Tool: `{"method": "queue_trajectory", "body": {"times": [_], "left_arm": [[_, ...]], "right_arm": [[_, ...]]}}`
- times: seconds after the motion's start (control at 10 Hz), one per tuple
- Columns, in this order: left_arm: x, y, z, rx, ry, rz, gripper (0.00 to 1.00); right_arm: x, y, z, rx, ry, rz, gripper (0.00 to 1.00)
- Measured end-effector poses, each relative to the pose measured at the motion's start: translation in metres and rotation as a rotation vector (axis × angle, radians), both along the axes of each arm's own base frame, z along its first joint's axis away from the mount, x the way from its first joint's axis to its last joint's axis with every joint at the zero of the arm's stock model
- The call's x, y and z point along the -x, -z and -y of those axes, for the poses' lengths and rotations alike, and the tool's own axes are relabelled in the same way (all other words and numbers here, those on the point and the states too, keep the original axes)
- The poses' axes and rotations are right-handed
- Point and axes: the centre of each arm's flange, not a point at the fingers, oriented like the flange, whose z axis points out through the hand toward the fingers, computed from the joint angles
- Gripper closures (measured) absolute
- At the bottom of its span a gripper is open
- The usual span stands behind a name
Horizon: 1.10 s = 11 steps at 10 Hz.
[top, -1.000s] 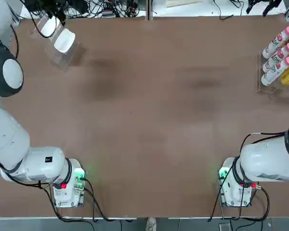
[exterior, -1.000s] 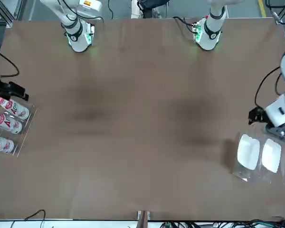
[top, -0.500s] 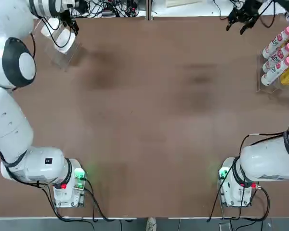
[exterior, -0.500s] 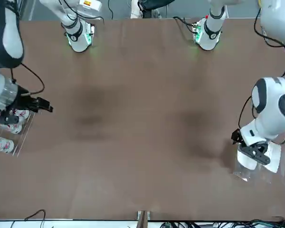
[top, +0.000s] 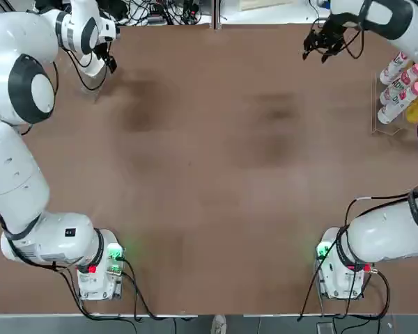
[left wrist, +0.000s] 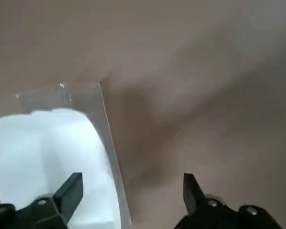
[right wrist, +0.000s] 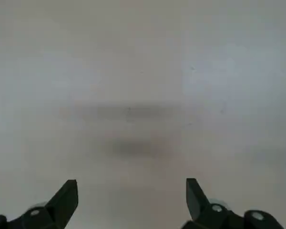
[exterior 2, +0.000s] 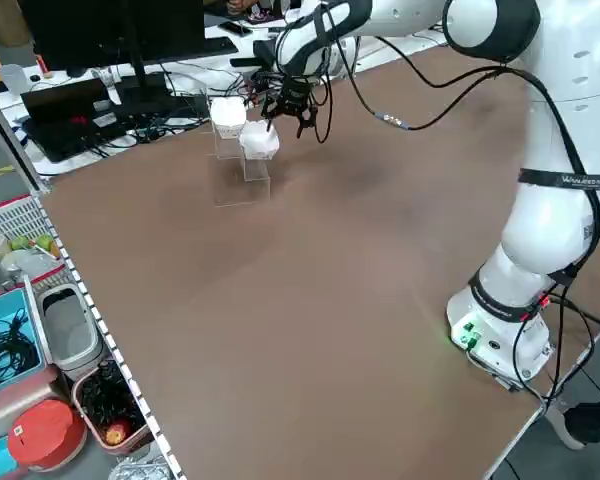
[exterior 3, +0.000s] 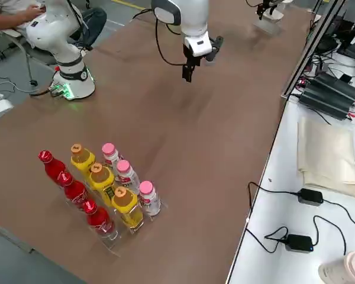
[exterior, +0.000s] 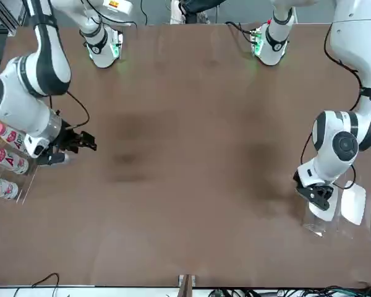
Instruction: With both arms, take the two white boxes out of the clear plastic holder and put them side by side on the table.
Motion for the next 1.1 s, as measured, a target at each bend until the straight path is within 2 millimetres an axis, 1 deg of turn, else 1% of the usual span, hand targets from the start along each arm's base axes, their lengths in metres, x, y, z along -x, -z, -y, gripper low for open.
{"method": "queue_trajectory", "body": {"times": [0.1,0.2,0.3,0.4,0.5,0.6,0.7,0.8,0.9,1.0,1.1], "left_arm": [[0.002,0.002,-0.005,-0.023,0.007,-0.011,0.28],[0.003,0.003,-0.01,-0.058,0.025,-0.014,0.46],[0.003,0.004,-0.016,-0.085,0.033,-0.015,0.61],[0.004,0.004,-0.02,-0.094,0.034,-0.016,0.77],[0.004,0.005,-0.02,-0.093,0.025,-0.014,0.83],[0.004,0.004,-0.017,-0.089,-0.001,-0.006,0.89],[0.003,0.003,-0.013,-0.085,-0.029,0.006,0.96],[0.002,0.0,-0.007,-0.083,-0.053,0.014,0.98],[0.001,-0.005,0.0,-0.083,-0.07,0.007,0.98],[0.001,-0.014,0.014,-0.08,-0.088,0.0,0.98],[0.0,-0.026,0.031,-0.077,-0.11,-0.006,0.98]], "right_arm": [[0.004,0.003,-0.021,0.0,-0.032,0.006,0.0],[0.009,0.007,-0.037,-0.024,-0.033,-0.004,0.0],[0.013,0.012,-0.045,-0.067,-0.013,-0.025,0.0],[0.015,0.02,-0.046,-0.094,0.006,-0.044,0.0],[0.014,0.029,-0.049,-0.104,0.016,-0.046,0.0],[0.013,0.045,-0.057,-0.114,0.033,-0.03,0.0],[0.014,0.067,-0.066,-0.117,0.05,-0.015,0.0],[0.017,0.087,-0.078,-0.119,0.058,-0.007,0.0],[0.021,0.099,-0.089,-0.123,0.083,-0.015,0.0],[0.024,0.104,-0.097,-0.125,0.13,-0.035,0.0],[0.026,0.102,-0.108,-0.128,0.2,-0.042,0.0]]}}
